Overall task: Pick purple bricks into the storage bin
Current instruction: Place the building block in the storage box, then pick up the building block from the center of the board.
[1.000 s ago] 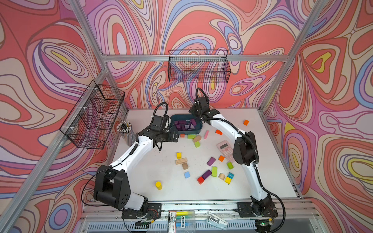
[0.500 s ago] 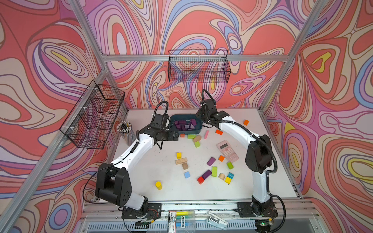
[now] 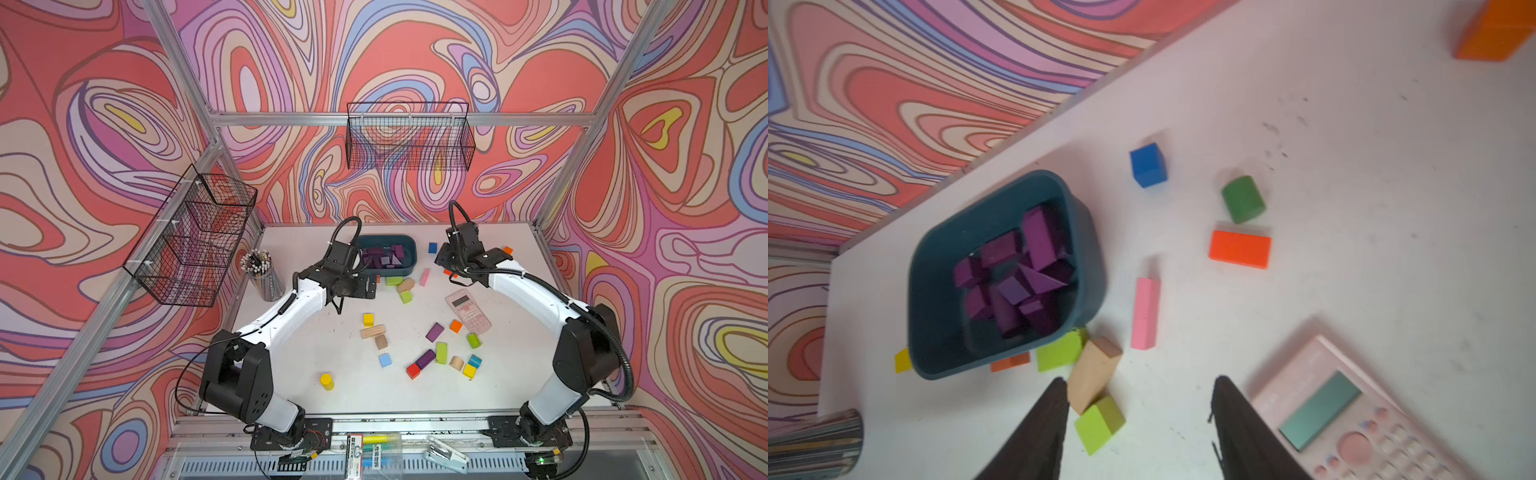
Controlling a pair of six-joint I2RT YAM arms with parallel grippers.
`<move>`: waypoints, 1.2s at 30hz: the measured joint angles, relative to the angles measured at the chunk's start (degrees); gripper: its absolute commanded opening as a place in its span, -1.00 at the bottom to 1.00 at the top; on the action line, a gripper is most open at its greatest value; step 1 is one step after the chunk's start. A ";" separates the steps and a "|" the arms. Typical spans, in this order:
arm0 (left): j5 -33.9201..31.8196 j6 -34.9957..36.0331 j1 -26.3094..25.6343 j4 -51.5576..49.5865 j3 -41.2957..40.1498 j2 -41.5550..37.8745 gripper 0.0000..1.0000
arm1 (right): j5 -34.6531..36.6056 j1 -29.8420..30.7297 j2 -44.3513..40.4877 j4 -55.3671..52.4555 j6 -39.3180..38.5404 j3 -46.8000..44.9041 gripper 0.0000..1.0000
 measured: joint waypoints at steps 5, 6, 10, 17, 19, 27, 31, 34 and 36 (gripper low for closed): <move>1.40 3.08 -6.67 1.53 -1.03 0.00 1.00 | -0.24 -2.69 -4.52 -0.11 -0.48 -7.10 0.18; 1.81 3.80 -7.93 1.95 -1.05 0.00 1.00 | -0.24 -2.93 -5.60 -0.11 -0.66 -8.24 0.18; 2.99 5.66 -11.96 3.19 -1.05 0.46 0.95 | -0.59 -3.98 -9.79 0.35 -1.40 -12.33 0.18; 3.28 6.93 -16.63 4.28 -1.01 4.57 0.87 | -0.70 -6.54 -13.97 1.68 -2.23 -18.49 0.17; 3.13 7.41 -18.84 4.55 -0.42 6.08 0.86 | -0.68 -7.04 -14.34 1.81 -2.43 -19.54 0.17; 3.10 9.09 -25.11 5.09 6.14 14.53 0.84 | -0.31 -8.33 -15.65 2.82 -1.46 -21.66 0.14; 3.08 9.31 -25.99 5.11 7.87 17.07 0.82 | 0.28 -8.94 -15.80 3.02 0.07 -21.79 0.13; 3.06 9.31 -25.99 5.11 7.89 17.68 0.82 | 0.42 -9.42 -16.09 3.13 1.07 -22.12 0.12; 3.06 9.27 -25.99 5.14 7.96 18.03 0.82 | 0.39 -9.90 -16.65 3.37 1.64 -22.60 0.12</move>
